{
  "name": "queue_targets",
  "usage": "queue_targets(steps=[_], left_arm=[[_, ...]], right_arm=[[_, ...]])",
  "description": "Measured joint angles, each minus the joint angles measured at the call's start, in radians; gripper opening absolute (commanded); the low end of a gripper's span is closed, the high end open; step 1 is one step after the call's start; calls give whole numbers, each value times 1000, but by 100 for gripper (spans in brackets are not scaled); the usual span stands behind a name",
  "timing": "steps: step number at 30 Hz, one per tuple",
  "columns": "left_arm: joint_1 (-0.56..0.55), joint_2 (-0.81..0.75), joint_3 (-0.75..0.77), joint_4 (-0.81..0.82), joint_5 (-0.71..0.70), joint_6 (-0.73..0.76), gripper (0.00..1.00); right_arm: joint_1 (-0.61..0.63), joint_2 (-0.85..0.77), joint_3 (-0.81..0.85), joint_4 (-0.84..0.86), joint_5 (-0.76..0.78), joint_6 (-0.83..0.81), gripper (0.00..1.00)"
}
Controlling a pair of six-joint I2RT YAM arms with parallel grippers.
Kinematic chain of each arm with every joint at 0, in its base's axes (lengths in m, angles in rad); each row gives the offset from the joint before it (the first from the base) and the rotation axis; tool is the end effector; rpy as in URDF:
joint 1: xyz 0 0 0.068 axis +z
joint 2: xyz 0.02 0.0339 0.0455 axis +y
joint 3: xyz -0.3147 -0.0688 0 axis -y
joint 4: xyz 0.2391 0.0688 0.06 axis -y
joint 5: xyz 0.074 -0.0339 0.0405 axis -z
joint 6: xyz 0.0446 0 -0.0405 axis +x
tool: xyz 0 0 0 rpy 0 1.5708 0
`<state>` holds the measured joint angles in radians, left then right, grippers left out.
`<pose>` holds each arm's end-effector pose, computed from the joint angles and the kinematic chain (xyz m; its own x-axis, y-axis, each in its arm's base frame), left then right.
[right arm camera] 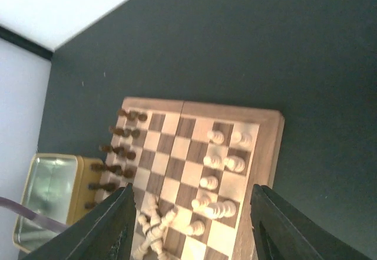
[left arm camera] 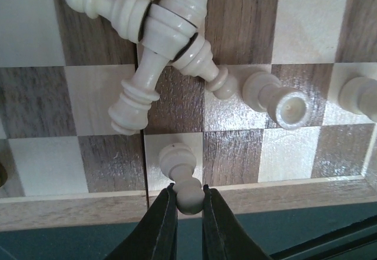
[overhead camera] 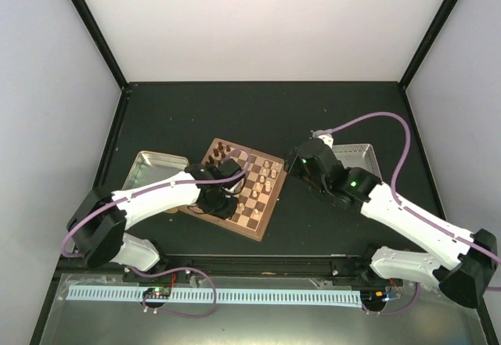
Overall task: Set up the chess pieces on the board
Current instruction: Place the chess piece on the chessboard.
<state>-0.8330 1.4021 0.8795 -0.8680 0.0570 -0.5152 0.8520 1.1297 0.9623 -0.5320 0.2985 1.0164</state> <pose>0.1498 -0.1686 0.2398 -0.9432 0.3063 -0.1283 0.3228 0.9365 -0.1371 0.1552 0.1574 0.3423 -0.7087 0.4240 -0.5638 0.0597 0.8324 0.5509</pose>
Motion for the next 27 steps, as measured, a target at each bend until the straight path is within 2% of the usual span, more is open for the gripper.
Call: queue_targets(steps=[5, 10, 13, 27], left_arm=[[-12, 63, 23, 3, 7, 18, 16], [-16, 87, 29, 1, 18, 33, 33], [-16, 94, 29, 1, 17, 37, 37], [-16, 43, 31, 27, -31, 24, 28]], right_arm=[[0, -54, -2, -16, 95, 15, 54], [0, -51, -14, -34, 111, 19, 54], [0, -51, -19, -39, 112, 20, 54], [0, -51, -28, -36, 108, 18, 54]])
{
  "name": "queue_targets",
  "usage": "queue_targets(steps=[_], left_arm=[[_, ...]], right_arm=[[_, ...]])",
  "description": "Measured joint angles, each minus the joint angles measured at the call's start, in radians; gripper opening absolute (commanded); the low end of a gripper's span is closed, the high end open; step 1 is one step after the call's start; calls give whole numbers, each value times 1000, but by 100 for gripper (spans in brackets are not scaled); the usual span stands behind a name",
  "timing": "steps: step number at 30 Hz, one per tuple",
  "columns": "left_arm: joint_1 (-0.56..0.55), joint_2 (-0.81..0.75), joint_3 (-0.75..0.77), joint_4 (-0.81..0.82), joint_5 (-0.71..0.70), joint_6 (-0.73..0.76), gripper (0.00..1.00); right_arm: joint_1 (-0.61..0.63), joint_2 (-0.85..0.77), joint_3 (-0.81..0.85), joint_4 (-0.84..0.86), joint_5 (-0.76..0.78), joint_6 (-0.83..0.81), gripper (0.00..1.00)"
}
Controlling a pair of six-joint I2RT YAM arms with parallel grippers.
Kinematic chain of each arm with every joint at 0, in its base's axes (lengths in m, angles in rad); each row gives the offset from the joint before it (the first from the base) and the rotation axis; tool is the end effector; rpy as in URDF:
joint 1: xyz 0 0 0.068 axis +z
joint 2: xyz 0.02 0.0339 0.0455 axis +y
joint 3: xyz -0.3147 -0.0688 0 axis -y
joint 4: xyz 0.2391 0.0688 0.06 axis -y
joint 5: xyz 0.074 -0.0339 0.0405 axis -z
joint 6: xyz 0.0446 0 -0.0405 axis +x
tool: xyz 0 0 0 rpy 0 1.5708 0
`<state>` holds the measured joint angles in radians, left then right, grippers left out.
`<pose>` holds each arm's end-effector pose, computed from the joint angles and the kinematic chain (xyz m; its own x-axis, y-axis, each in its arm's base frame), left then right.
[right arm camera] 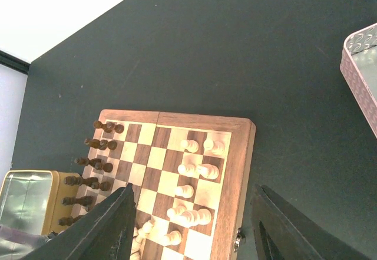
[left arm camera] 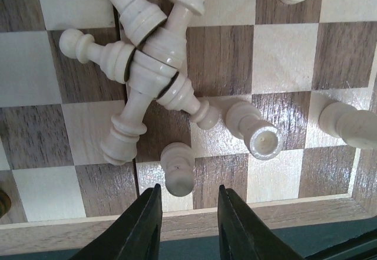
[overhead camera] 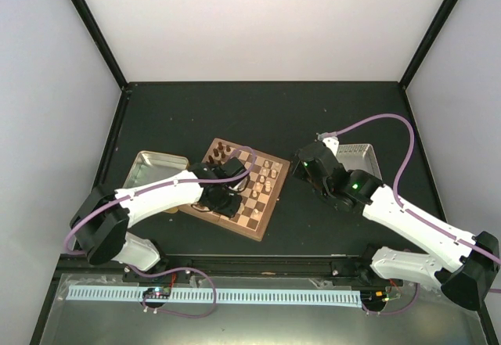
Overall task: Set up the chess pieces on the board
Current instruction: Place the chess piece on the chessboard, then pick up the chess piece from the chessboard, then place the chess piece on the chessboard.
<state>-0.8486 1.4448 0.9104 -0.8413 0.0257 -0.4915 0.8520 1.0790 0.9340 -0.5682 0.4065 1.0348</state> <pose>0.1576 -0.1807 0.2392 -0.9273 0.3389 -0.1590 0.3582 0.9267 -0.1137 0.1473 0.1416 0.3405 -0.6451 0.4620 -0.6086 0.1179 0.8472 0.5181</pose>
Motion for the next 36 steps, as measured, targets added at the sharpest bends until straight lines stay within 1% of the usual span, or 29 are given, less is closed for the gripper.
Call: queue_targets(steps=[5, 8, 12, 14, 18, 26, 31, 36], left_arm=[[0, 0, 0, 23, -13, -1, 29], [0, 7, 2, 26, -27, 0, 28], [0, 20, 3, 28, -38, 0, 21], [0, 24, 3, 32, -38, 1, 12], [0, 26, 3, 47, -38, 2, 2], [0, 3, 12, 37, -38, 3, 2], [0, -43, 82, 28, -16, 8, 2], [-6, -21, 138, 56, 12, 19, 1]], right_arm=[[0, 0, 0, 1, -1, 0, 54], [0, 0, -5, 3, -1, 0, 53], [0, 0, -10, 3, -2, 0, 53], [0, 0, -10, 4, -2, 0, 52], [0, 0, -10, 6, -2, -1, 51], [0, -5, -11, 6, 1, 0, 51], [0, -32, -24, 6, 12, 0, 51], [0, -41, -28, 6, 22, 1, 51]])
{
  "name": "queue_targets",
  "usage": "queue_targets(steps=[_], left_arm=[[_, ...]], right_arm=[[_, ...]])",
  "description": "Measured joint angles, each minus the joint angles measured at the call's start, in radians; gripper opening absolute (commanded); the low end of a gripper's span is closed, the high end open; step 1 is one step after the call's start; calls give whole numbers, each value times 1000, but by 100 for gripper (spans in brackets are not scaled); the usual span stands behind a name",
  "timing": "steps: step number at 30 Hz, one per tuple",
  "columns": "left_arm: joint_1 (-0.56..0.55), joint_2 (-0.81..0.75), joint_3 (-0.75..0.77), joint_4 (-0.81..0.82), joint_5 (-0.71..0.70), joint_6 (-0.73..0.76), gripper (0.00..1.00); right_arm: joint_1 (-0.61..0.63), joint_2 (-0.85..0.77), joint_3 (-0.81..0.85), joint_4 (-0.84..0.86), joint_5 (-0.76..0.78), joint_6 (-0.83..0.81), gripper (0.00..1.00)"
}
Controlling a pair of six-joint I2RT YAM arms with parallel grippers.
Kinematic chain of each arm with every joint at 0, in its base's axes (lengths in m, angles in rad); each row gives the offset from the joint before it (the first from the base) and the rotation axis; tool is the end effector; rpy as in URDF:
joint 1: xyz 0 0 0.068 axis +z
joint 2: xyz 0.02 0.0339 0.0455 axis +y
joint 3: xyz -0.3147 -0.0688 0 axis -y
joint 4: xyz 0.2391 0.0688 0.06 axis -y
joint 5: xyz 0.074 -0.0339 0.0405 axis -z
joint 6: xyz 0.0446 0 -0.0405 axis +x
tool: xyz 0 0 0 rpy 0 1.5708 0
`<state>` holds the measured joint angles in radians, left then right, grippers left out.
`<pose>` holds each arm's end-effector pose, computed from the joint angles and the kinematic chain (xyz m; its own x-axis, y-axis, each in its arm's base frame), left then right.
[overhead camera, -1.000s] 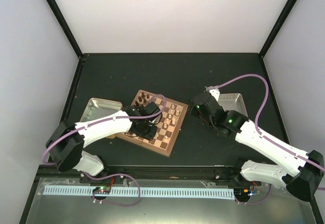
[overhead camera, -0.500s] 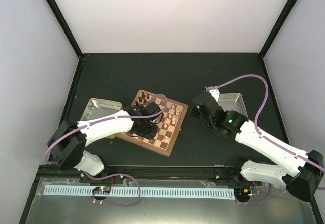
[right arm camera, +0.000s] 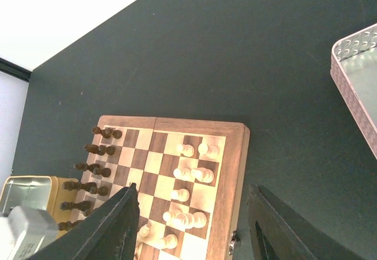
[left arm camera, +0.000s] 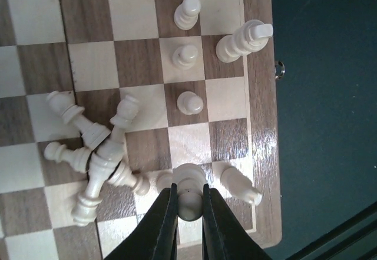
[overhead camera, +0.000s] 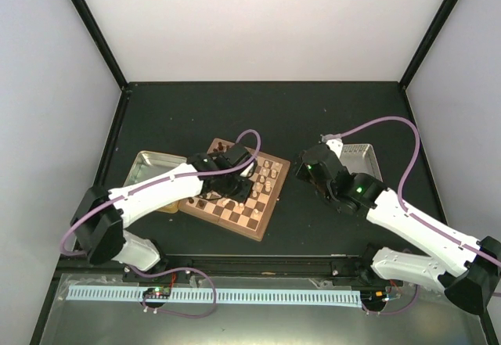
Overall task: Set up the chess pieces on the board
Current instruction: Place the chess piece on the chessboard.
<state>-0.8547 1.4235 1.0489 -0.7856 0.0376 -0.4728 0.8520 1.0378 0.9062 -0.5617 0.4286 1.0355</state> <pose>0.1731 -0.2015 0.2844 -0.8836 0.3222 -0.3397 0.4058 0.8889 -0.2125 0.1411 0.1331 0.3394 -0.6224 0.4767 -0.6208 0.1201 0.8419 0.5261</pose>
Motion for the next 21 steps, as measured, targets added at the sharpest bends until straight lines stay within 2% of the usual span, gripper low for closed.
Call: queue_targets(steps=[7, 16, 19, 21], left_arm=[[-20, 151, 26, 28, 4, 10, 2], [-33, 206, 29, 42, 4, 11, 3], [-33, 223, 31, 51, 3, 14, 5], [-33, 234, 39, 55, 3, 15, 10]], right_arm=[[0, 0, -18, -2, 2, 3, 51], [0, 2, -21, 0, 4, 3, 52], [0, 5, -21, 1, 4, 3, 52], [0, 8, -21, 1, 3, 3, 52]])
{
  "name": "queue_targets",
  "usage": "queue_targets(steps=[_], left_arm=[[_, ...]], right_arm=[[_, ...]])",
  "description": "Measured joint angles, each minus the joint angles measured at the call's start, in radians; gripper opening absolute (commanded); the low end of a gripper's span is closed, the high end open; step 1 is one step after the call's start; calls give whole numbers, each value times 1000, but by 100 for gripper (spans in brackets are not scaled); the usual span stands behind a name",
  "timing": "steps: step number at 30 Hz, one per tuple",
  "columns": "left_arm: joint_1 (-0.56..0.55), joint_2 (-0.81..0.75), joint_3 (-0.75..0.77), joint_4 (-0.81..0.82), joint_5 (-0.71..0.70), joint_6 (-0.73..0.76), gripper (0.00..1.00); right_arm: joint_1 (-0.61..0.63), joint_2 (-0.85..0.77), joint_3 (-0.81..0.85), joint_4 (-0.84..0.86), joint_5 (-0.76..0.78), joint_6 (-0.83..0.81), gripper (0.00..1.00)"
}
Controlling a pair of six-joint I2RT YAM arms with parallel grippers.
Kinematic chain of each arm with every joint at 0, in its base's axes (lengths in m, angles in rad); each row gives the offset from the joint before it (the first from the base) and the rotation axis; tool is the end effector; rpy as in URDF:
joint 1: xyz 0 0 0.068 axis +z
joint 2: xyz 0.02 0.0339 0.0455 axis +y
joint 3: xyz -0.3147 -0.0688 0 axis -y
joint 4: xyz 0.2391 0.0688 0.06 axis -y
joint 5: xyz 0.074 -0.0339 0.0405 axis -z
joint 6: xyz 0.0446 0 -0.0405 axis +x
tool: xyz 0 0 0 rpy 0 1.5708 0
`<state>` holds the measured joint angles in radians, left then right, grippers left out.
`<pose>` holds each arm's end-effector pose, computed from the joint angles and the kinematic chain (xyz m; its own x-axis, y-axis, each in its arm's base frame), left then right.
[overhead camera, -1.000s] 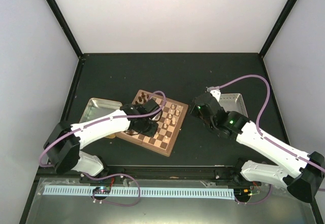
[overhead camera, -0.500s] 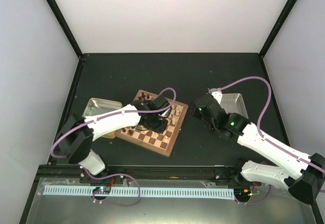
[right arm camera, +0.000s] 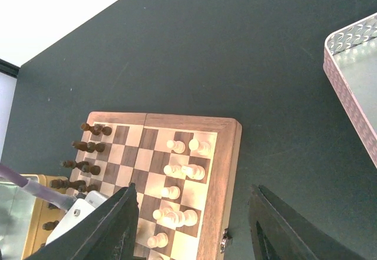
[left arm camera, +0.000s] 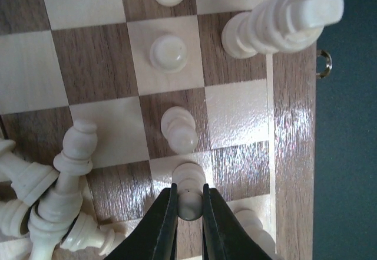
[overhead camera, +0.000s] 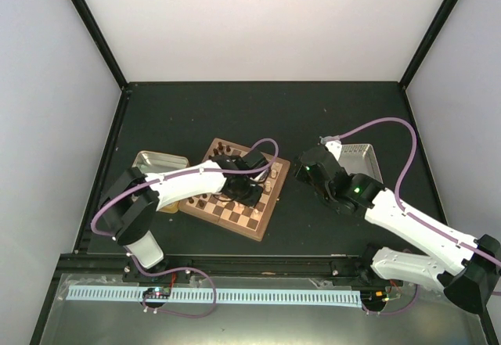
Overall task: Set up the chess pieces on the board
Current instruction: Place the chess piece on the chessboard, then pick up the chess piece from the chessboard.
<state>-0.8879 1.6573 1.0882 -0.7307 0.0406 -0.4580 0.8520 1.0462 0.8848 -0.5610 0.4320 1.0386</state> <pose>0.1959 -0.2437 0.2345 -0.8911 0.3953 -0.2228 0.4325 0.8885 -0.1534 0.1417 0.1336 0.3310 -0.6316 0.4665 -0.6192 0.1333 0.8522 0.5060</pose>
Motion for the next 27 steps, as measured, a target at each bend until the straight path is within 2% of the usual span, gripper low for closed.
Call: queue_targets(steps=[2, 5, 14, 23, 27], left_arm=[[-2, 9, 7, 6, -4, 1, 21], [-8, 12, 9, 5, -15, 4, 27], [-13, -28, 9, -6, -22, 3, 27], [-16, -105, 8, -43, -56, -3, 34], [-16, -106, -14, -51, -74, -10, 34]], right_arm=[[0, 1, 0, 0, 0, 0, 52], [0, 2, -1, 0, 0, 0, 52], [0, 2, -1, 8, 0, 0, 52], [0, 2, -6, 15, -4, 0, 52], [0, 5, -9, 16, -8, 0, 52]])
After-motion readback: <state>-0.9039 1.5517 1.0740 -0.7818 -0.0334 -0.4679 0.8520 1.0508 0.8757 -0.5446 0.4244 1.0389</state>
